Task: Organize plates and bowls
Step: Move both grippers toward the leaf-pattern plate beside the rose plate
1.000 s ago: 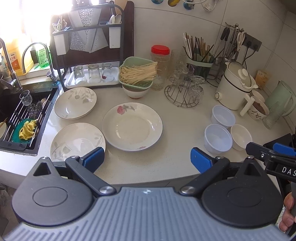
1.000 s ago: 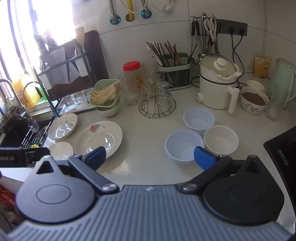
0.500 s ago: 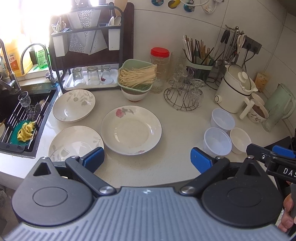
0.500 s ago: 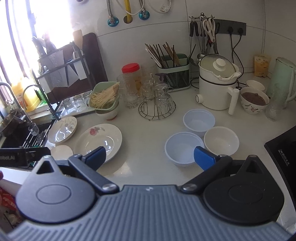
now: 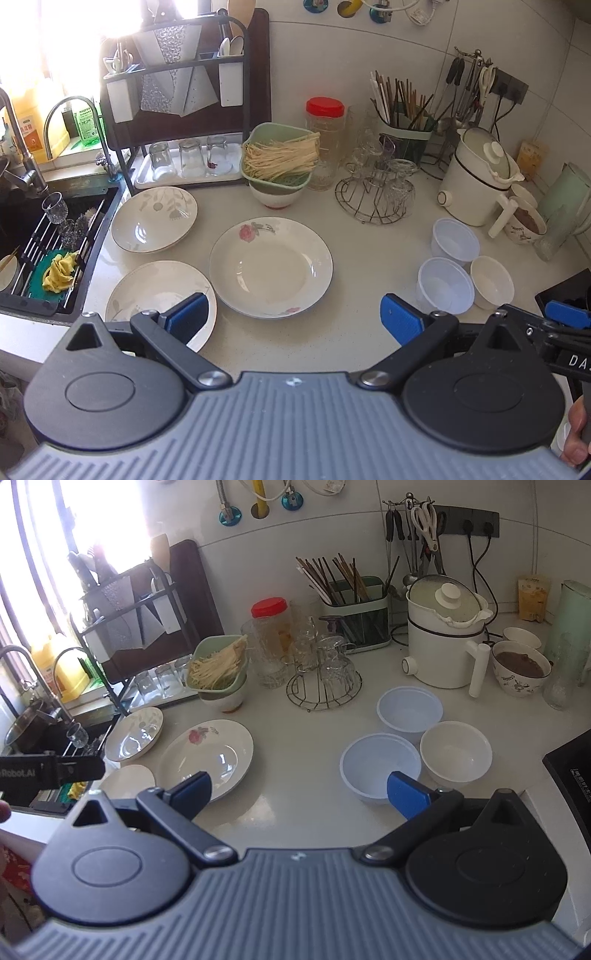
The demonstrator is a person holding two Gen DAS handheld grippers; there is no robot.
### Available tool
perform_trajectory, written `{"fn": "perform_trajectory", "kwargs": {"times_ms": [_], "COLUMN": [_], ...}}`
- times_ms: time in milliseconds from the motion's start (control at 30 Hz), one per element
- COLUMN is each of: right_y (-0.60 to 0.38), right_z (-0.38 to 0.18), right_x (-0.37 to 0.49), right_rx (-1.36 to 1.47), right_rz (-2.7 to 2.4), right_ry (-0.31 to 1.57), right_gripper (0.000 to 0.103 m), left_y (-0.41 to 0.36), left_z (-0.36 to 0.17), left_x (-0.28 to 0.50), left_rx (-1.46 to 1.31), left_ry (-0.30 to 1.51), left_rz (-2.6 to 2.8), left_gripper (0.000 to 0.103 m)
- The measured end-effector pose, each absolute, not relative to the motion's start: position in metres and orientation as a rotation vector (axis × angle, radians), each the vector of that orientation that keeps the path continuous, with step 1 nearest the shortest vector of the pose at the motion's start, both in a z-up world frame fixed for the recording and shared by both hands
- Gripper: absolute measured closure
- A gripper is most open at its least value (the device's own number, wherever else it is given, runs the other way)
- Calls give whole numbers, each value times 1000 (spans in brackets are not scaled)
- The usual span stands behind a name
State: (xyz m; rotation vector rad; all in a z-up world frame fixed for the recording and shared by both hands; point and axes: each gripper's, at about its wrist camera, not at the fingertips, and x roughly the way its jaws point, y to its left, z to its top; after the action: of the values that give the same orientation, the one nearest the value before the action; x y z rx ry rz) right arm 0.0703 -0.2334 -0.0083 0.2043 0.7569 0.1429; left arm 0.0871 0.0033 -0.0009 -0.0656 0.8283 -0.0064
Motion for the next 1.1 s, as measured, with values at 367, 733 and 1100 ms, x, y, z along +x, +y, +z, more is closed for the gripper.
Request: {"fn": "perform_trajectory", "kwargs": {"times_ms": [367,733,1100], "right_y": [-245,-239,-188], "right_z": [-21,-33,-29], "right_x": [81,98,121], "right_rx": [270,268,318], "right_rz": [172,276,199], "right_ry": [797,813,755], "right_gripper": [0,0,0], "left_y": [-2,23,87], "left_z": [-12,-22,-28], "left_x": [100,96,134], "left_rx": [-46,-124,-170], "left_ry": [853,890,862], "left_rz": [50,249,111], "left_gripper": [2,2,2]}}
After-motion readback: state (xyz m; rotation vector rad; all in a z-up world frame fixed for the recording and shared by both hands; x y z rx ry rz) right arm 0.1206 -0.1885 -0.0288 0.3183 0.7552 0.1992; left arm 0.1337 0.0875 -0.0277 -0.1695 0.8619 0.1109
